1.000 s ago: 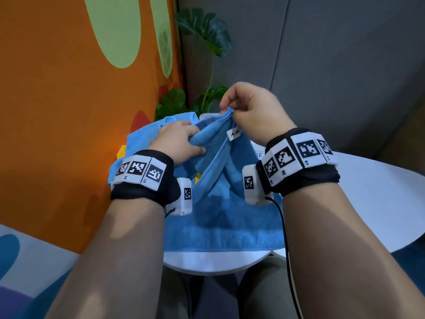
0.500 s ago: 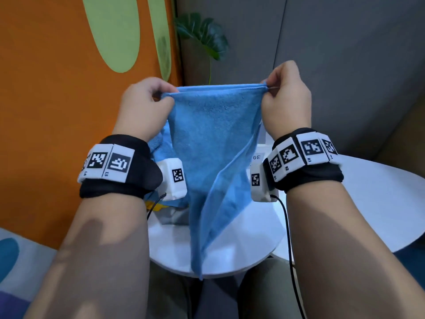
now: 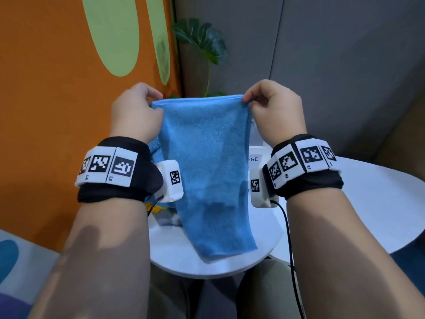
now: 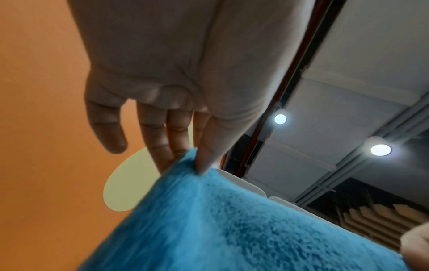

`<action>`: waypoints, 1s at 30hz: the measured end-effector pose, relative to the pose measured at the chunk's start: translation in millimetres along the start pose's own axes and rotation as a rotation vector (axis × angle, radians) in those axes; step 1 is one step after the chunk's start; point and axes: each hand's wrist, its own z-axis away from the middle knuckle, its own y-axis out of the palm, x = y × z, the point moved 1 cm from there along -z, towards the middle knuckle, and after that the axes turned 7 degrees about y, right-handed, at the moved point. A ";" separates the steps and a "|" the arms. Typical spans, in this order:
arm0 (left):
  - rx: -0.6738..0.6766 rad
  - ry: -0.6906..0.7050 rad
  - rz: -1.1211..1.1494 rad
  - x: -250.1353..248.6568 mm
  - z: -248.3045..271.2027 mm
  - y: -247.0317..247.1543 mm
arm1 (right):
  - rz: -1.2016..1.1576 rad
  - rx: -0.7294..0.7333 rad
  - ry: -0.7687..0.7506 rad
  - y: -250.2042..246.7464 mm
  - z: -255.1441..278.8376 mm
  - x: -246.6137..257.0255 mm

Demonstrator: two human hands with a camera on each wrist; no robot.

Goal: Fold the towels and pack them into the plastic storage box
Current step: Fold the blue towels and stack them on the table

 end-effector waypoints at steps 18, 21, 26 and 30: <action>0.243 0.277 0.066 -33.7 22.2 35.7 | -0.026 0.293 -0.041 29.9 15.6 -2.5; 0.210 0.277 0.071 -31.9 21.9 36.1 | 0.033 0.380 0.002 34.5 17.6 -10.3; 0.154 0.307 0.120 -34.9 19.3 31.9 | 0.100 0.483 0.061 38.7 22.0 -16.6; 0.088 0.317 0.140 -37.9 14.5 27.6 | 0.145 0.574 0.084 42.4 24.7 -17.2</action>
